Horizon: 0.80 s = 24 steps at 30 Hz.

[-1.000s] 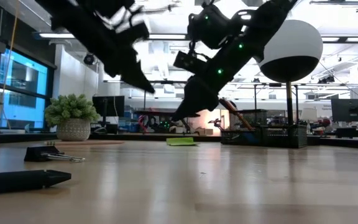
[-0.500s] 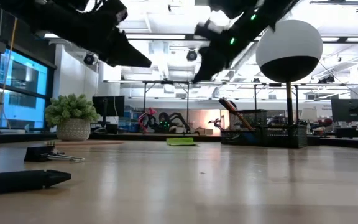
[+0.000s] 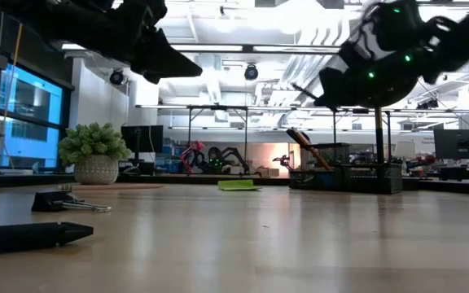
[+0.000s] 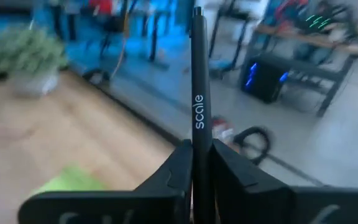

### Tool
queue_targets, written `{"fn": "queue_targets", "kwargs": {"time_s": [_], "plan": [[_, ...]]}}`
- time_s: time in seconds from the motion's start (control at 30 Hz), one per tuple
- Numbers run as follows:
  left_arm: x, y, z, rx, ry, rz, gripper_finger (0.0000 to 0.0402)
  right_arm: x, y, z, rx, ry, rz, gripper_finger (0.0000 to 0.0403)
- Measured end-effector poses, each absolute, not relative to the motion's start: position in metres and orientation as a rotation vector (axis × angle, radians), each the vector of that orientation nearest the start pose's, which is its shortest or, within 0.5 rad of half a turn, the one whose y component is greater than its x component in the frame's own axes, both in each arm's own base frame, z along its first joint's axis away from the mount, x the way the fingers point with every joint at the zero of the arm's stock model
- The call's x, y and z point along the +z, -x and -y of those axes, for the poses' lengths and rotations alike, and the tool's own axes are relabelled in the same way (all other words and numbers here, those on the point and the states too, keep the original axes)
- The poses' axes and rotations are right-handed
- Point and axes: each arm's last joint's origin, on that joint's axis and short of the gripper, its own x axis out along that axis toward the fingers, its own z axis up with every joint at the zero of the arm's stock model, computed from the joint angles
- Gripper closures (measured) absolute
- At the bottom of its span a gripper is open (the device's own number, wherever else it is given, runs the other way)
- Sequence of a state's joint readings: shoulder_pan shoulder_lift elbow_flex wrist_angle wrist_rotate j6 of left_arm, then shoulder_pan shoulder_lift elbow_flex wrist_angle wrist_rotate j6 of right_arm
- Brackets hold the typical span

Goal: Pick and place office supplies into organizer
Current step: Put the black pen into the black desk organizer

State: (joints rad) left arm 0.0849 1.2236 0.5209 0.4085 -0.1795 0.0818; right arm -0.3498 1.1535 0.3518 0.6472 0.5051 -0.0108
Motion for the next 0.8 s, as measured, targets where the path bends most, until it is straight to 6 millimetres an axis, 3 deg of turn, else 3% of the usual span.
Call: {"fn": "queue_targets", "kwargs": {"time_s": [0.1,0.3,0.57,0.8], "plan": [[0.213,-0.247,-0.026,0.246,-0.104,-0.285,0.0401,0.189,-0.189,0.096,-0.849,0.024,-0.108,0.0368],[0.215,-0.248,-0.026,0.246,-0.112,-0.268,0.0396,0.181,-0.179,0.110,-0.854,-0.010,-0.155,0.0380],[0.211,-0.247,-0.026,0.239,-0.112,-0.307,0.0401,0.179,-0.170,0.124,-0.866,-0.029,-0.181,0.0349],[0.211,-0.247,-0.026,0.239,-0.112,-0.309,0.0400,0.175,-0.167,0.128,-0.853,-0.042,-0.214,0.0373]]}}
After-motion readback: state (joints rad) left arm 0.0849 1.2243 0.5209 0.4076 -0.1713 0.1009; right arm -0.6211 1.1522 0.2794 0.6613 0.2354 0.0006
